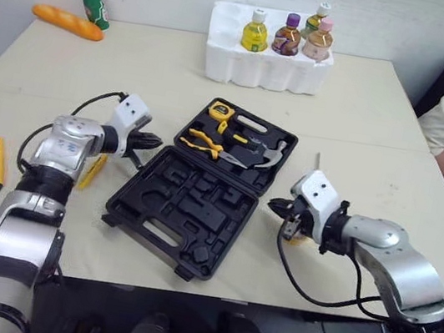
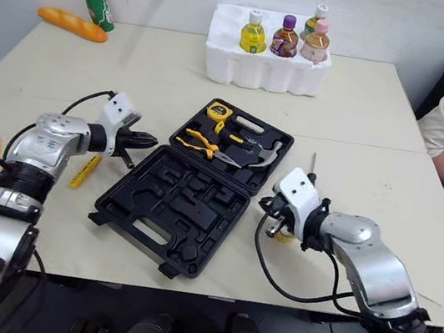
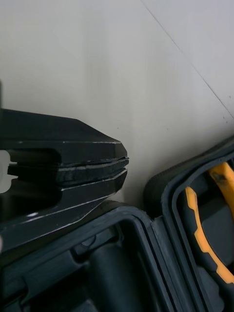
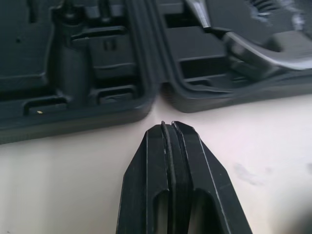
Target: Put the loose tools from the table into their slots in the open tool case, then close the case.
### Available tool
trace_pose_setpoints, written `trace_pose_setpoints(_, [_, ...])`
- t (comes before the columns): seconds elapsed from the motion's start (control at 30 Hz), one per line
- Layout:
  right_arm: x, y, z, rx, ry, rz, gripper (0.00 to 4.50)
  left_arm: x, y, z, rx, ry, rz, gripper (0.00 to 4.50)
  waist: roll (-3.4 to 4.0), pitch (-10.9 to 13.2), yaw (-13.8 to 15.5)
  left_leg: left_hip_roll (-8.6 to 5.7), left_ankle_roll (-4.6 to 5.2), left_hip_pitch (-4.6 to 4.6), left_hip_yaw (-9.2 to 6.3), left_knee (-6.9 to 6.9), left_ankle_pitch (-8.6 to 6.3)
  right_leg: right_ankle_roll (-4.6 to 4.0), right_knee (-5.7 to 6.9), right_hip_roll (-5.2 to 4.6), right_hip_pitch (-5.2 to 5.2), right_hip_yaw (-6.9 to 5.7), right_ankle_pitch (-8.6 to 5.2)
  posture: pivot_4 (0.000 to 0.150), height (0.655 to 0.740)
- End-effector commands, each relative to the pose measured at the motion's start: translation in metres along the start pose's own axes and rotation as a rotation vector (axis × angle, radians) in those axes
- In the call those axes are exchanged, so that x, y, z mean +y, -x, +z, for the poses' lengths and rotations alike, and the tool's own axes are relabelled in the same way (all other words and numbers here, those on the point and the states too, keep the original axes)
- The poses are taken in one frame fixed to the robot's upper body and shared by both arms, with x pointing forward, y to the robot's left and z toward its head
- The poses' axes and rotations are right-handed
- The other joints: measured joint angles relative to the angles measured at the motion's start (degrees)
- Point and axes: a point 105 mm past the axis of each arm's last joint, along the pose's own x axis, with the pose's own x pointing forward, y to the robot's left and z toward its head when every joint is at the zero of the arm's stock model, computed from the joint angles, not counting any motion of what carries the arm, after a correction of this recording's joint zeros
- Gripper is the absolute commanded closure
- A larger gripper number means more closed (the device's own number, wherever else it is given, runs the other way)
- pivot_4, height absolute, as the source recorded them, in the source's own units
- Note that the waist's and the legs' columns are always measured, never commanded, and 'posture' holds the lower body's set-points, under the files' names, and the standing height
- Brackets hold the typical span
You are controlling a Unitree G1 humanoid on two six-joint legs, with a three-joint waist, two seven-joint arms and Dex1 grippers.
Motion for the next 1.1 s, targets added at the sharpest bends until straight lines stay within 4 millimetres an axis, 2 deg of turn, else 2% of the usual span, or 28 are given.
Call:
trace_pose_setpoints(0.03, [-0.004,-0.005,0.003,0.023,0.023,-0.029,4.50,0.002,-0.005,0.012,-0.007,-0.051,-0.016,4.46,-0.01,0.00,0.15,-0.01,0.03,-0.02,0.00,0.04,-0.02,0.01,0.01,-0.01,0.00,-0.01,0.01,0.150,0.7367])
trace_pose_setpoints(0.23, [-0.007,-0.013,0.006,0.022,0.026,-0.029,4.50,-0.005,-0.015,0.022,-0.018,-0.077,-0.063,4.46,-0.01,0.01,0.28,-0.04,0.10,-0.08,0.00,0.15,-0.06,0.04,0.02,-0.03,0.00,-0.02,0.02,0.150,0.7367])
trace_pose_setpoints(0.4, [-0.006,-0.018,0.012,0.007,0.052,-0.014,4.50,-0.013,-0.018,0.022,-0.013,-0.093,-0.117,4.46,-0.02,0.00,0.96,-0.06,0.13,-0.10,0.00,0.24,-0.08,0.07,0.07,-0.05,0.00,-0.02,0.04,0.150,0.7367])
trace_pose_setpoints(0.63, [-0.004,-0.026,0.026,-0.039,0.086,0.019,4.50,-0.035,-0.017,0.019,-0.032,-0.123,-0.280,4.46,-0.02,0.00,0.80,-0.08,0.18,-0.12,0.02,0.30,-0.11,0.10,0.07,-0.06,0.00,-0.02,0.05,0.150,0.7367])
trace_pose_setpoints(0.83, [0.006,-0.033,0.040,-0.071,0.138,0.087,4.50,-0.058,-0.004,0.007,-0.018,-0.160,-0.409,4.46,-0.01,0.00,0.15,-0.06,0.17,-0.10,0.04,0.29,-0.10,0.10,0.12,-0.06,-0.01,0.02,0.05,0.150,0.7367])
trace_pose_setpoints(1.1, [0.014,-0.043,0.044,-0.078,0.188,0.139,4.50,-0.084,0.025,-0.011,-0.031,-0.130,-0.376,4.46,-0.01,0.00,-0.76,-0.02,0.16,-0.06,0.03,0.27,-0.11,0.10,0.17,-0.07,-0.01,0.12,0.05,0.150,0.7367])
